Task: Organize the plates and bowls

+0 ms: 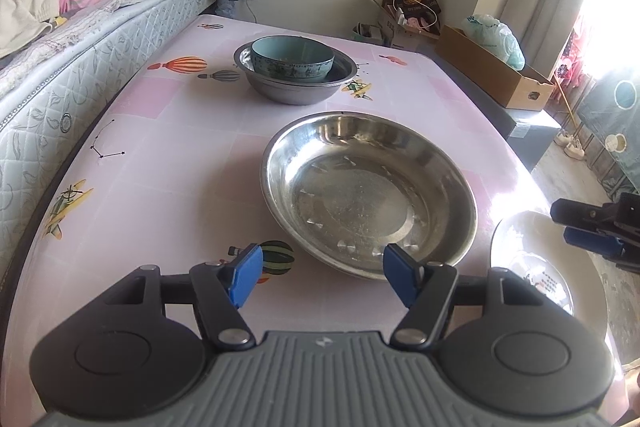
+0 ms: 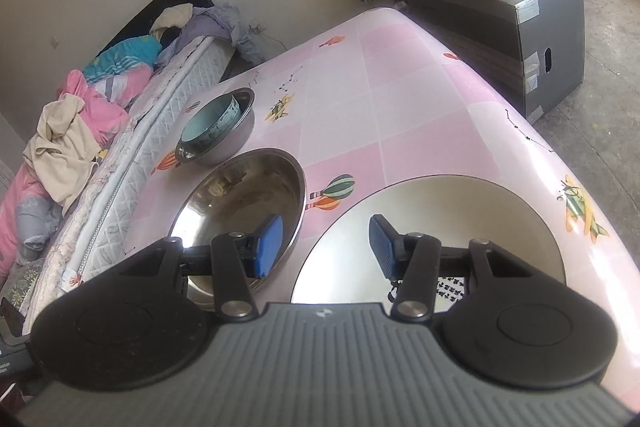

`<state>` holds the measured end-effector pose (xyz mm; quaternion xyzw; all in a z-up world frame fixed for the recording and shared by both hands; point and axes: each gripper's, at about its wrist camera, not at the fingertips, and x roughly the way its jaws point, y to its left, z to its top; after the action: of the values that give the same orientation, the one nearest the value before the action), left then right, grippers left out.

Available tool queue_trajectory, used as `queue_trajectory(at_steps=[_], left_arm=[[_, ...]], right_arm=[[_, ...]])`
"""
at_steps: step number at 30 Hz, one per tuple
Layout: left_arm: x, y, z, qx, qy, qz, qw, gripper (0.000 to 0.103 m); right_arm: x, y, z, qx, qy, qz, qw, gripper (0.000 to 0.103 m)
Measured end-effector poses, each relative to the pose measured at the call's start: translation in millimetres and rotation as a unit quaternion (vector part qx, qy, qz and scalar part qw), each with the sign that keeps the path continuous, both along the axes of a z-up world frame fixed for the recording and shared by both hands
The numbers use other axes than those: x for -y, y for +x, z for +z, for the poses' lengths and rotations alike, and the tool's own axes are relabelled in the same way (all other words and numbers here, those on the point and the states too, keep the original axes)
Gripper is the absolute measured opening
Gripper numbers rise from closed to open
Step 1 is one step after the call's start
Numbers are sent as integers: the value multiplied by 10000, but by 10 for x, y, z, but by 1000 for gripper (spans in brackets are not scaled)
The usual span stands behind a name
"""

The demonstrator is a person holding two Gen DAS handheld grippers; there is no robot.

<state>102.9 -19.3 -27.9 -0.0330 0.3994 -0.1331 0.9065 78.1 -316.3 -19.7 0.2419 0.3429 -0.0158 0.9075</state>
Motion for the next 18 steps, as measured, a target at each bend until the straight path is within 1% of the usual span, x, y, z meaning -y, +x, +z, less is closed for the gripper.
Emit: queue_trajectory(at_steps=[18], left_arm=[[132,-140,-21,-52,65,-182,9998,68]], right_arm=[[77,-102,-9,40,88,-71,9999,48]])
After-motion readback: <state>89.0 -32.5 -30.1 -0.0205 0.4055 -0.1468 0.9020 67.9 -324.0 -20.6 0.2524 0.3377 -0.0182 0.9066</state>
